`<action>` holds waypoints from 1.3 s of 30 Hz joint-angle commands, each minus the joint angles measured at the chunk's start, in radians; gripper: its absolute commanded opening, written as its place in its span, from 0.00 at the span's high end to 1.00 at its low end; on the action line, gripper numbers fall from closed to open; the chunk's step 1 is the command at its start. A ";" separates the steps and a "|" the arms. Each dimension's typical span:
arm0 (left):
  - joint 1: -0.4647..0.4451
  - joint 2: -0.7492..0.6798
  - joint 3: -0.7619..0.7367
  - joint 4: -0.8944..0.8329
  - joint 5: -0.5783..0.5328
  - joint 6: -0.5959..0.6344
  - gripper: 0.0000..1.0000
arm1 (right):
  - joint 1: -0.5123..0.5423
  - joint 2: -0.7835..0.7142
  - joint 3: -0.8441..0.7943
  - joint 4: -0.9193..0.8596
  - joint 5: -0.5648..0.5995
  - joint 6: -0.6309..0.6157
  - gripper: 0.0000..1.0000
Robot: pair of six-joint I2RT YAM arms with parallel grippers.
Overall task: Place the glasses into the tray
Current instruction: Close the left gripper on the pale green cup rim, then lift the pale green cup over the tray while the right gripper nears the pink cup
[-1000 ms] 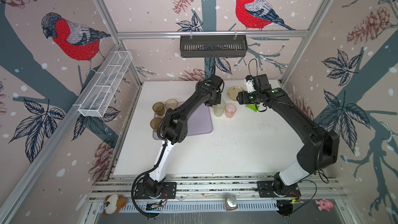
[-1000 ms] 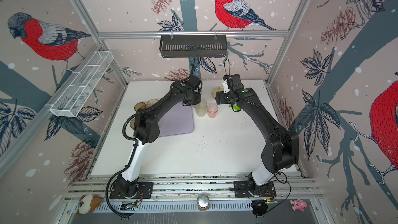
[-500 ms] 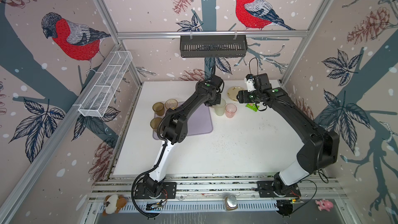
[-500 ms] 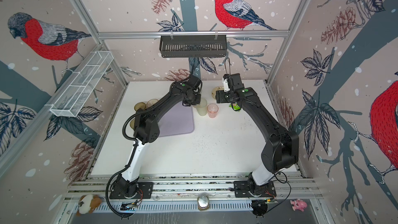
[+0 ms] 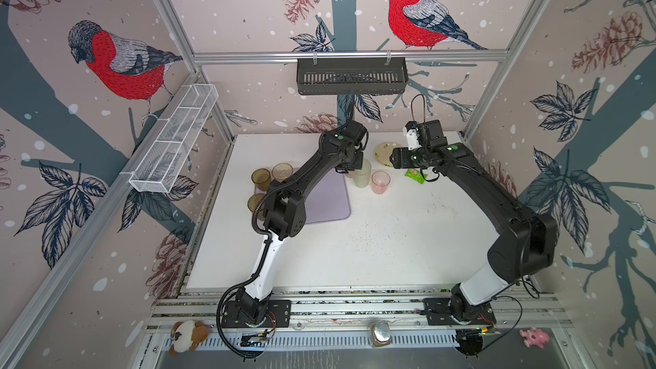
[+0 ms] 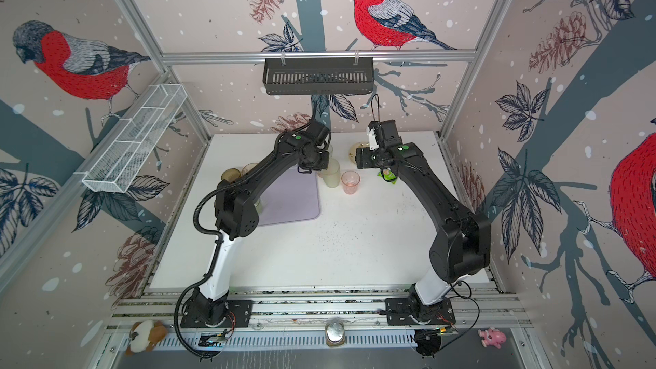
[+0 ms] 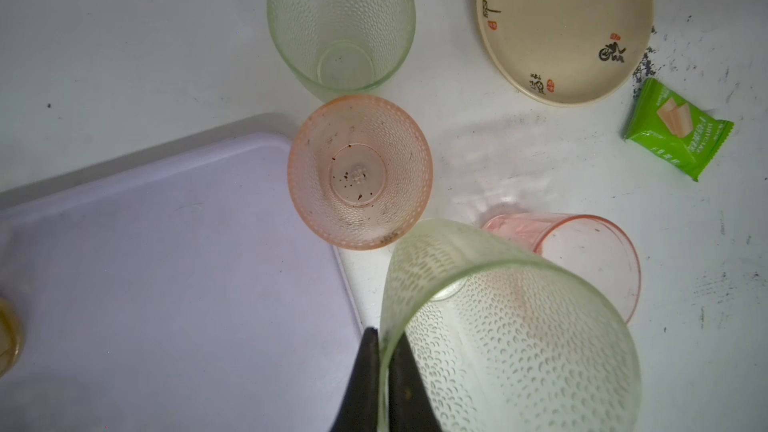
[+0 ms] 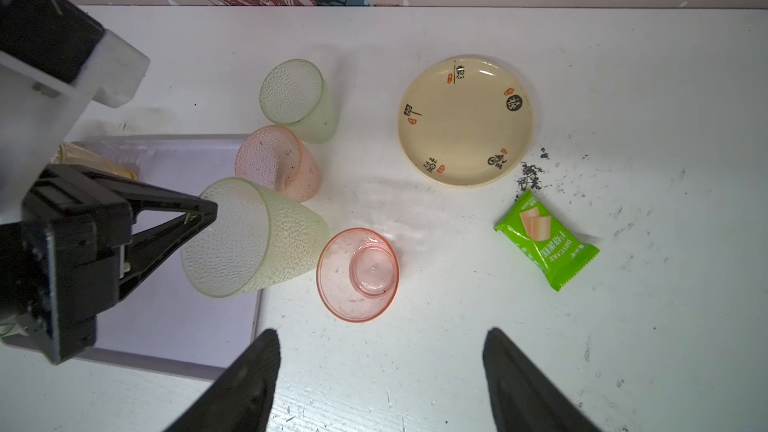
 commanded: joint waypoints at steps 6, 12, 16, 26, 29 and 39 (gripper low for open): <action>0.001 -0.080 -0.019 -0.038 -0.030 0.017 1.00 | 0.001 0.005 0.024 0.027 0.007 0.007 0.21; 0.008 -0.131 -0.035 -0.054 -0.024 0.012 1.00 | -0.001 0.006 0.025 0.034 0.012 0.004 0.21; 0.010 -0.168 -0.062 -0.063 -0.022 0.004 1.00 | 0.001 0.001 0.024 0.055 0.004 0.004 0.21; 0.042 -0.274 -0.191 -0.074 -0.027 0.019 1.00 | 0.004 -0.005 0.015 0.087 -0.008 -0.001 0.21; 0.060 -0.314 -0.250 -0.063 -0.015 0.023 1.00 | 0.005 -0.007 0.013 0.088 -0.009 -0.002 0.21; 0.160 -0.383 -0.328 -0.067 -0.013 0.047 1.00 | 0.026 -0.008 0.003 0.122 -0.025 -0.006 0.20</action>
